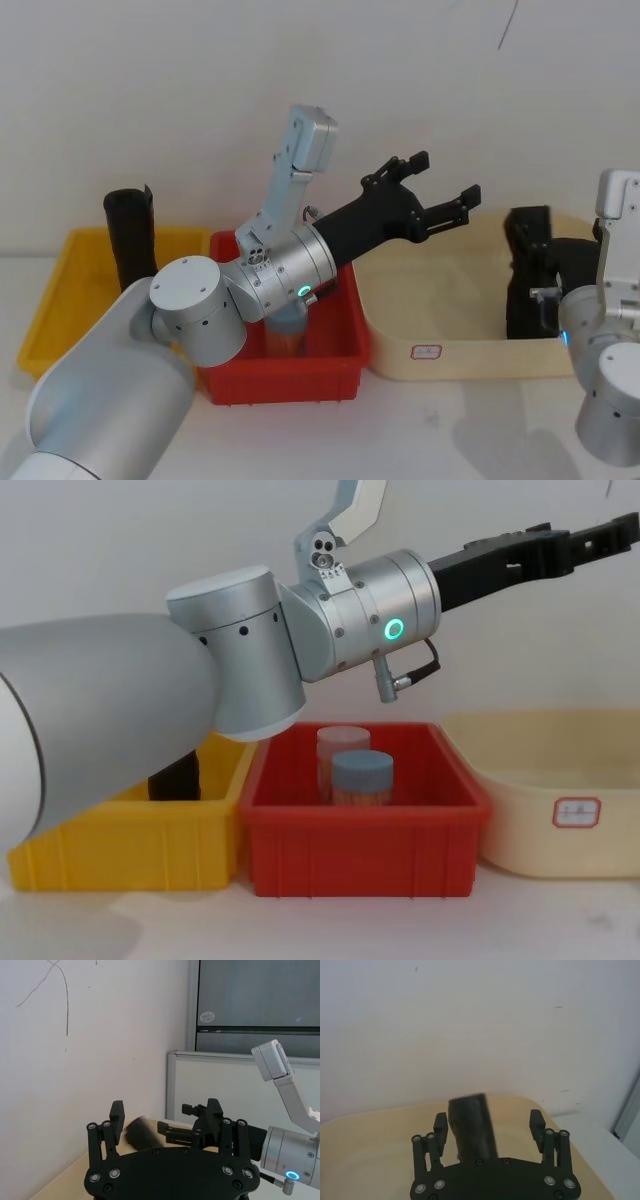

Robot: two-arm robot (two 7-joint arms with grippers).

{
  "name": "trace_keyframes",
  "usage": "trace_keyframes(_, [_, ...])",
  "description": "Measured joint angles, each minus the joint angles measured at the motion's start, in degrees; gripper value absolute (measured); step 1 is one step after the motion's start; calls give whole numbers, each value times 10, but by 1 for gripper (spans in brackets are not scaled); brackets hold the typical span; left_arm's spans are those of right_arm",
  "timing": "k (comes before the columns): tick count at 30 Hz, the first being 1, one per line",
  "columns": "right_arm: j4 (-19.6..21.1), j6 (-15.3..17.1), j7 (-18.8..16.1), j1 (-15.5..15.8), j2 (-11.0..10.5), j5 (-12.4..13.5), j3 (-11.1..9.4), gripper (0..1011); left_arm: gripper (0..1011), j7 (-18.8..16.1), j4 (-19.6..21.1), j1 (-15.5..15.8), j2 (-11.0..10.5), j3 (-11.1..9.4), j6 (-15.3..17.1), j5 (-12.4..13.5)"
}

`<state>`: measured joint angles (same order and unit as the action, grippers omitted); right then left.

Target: Pick up the garbage bag with the one hand and transfer it to the other hand.

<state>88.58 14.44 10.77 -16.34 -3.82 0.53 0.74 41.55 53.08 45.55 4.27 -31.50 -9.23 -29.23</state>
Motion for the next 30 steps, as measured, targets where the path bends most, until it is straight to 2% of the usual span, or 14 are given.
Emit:
trace_keyframes(3, [5,3,-6,3,0,3,-1,1000,1000,-5,6,-3,-2,-1,0,1])
trace_keyframes(13, [37,16,-50,24,-7,20,0,1000,1000,-54,61,-30,-25,-1,10,20])
trace_keyframes(30, [118,42,-156,85,-35,60,20,1000,1000,-180,213,-120,-91,21,58,73])
